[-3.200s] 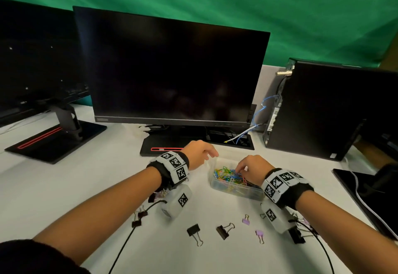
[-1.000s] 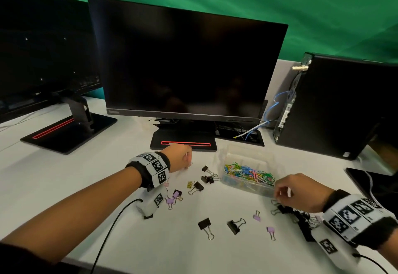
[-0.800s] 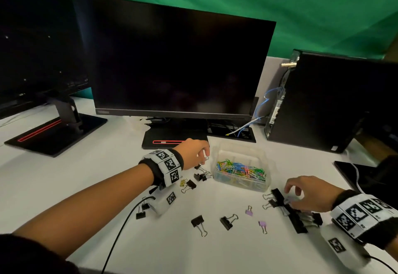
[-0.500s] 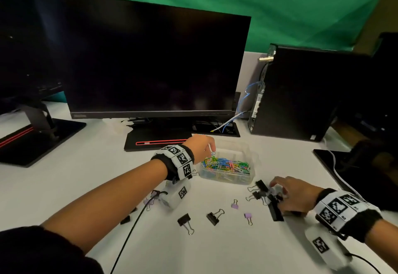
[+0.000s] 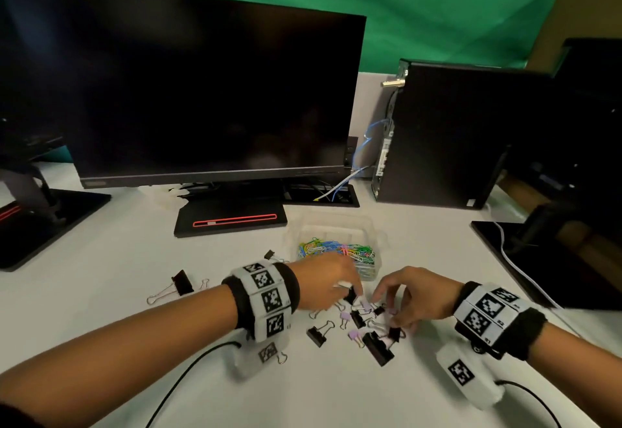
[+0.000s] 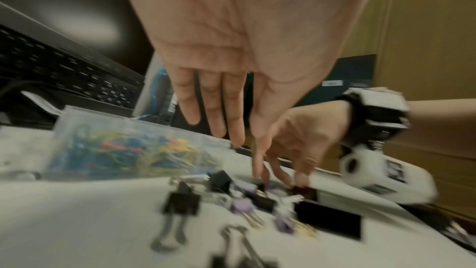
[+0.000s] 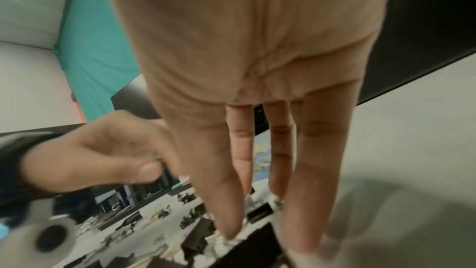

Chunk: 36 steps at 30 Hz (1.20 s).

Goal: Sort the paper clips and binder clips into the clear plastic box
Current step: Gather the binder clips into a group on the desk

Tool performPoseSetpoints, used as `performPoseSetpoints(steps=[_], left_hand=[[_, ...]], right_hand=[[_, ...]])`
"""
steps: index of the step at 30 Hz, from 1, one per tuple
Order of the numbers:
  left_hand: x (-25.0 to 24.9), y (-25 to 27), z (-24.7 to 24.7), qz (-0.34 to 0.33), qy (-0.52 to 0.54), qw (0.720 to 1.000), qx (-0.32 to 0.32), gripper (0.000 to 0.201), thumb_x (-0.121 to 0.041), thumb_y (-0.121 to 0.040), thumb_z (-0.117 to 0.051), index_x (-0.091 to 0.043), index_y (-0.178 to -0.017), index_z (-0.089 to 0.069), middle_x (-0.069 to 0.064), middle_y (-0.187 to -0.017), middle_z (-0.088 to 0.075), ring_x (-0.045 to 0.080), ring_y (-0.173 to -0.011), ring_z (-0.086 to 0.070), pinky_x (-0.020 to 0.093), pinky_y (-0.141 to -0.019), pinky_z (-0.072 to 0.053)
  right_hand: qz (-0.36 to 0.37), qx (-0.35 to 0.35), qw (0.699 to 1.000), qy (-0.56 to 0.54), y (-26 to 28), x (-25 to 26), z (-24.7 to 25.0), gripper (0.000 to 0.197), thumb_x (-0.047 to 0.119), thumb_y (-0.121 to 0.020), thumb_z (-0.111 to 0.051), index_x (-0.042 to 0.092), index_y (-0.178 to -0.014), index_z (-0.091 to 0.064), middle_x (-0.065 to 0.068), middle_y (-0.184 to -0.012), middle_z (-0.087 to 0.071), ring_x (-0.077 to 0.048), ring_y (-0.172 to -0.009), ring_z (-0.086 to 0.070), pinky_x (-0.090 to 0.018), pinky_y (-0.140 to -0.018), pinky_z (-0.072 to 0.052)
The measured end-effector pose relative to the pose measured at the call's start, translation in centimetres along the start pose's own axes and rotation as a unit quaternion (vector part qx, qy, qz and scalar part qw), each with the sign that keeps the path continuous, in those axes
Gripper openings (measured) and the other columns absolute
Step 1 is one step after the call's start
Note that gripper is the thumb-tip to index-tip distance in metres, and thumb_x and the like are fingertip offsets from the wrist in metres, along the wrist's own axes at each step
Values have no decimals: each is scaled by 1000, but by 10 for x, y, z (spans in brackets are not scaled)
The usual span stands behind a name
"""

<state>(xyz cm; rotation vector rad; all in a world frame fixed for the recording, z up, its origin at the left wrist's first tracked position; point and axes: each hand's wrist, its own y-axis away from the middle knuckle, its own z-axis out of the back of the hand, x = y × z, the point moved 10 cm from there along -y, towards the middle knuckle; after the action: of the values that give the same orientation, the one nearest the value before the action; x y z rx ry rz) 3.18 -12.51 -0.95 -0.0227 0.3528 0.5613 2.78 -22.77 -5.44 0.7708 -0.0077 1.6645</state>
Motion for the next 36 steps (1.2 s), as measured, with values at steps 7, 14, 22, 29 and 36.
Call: performPoseSetpoints(steps=[7,14,22,29,36], left_hand=[[-30,28,-60,-22,-59,986,157,55,-16,-94,-46,-26,-146,-29,8,-154,-25,24,-140,-23,34,-116,-21],[-6,53,-49,29,-82,989,122,67,-4,-87,-40,-36,-144,-26,4,-159,1,23,-147,5,41,-121,-10],[89,116,-9,212,-96,972,32,63,-37,-89,-48,-38,-143,-15,-6,-157,14,21,-147,11,47,-120,-8],[161,195,5,392,-41,917,60,92,-64,-76,-58,-36,-147,-5,-2,-157,0,21,-134,-38,33,-110,-35],[168,210,-6,398,15,914,76,137,-97,-25,-44,-36,-144,-15,-6,-116,-34,17,-103,-49,33,-96,-45]], right_hand=[[0,-54,994,99,-3,3,15,19,23,-74,-76,35,-82,-64,14,-78,-57,-12,-67,-60,-22,-65,-52],[34,18,986,163,1,18,-9,71,49,-59,-82,39,-122,-51,5,-117,-49,-14,-103,-52,-26,-91,-47],[77,-1,985,152,-7,38,-16,71,47,-66,-78,40,-128,-43,1,-127,-45,-16,-112,-48,-30,-98,-43],[96,7,979,178,-14,52,-18,89,54,-62,-78,39,-139,-36,4,-122,-36,-12,-114,-36,-24,-103,-35],[97,42,971,215,-20,66,-34,96,59,-64,-74,47,-143,-20,-3,-117,-32,-19,-113,-35,-30,-103,-36]])
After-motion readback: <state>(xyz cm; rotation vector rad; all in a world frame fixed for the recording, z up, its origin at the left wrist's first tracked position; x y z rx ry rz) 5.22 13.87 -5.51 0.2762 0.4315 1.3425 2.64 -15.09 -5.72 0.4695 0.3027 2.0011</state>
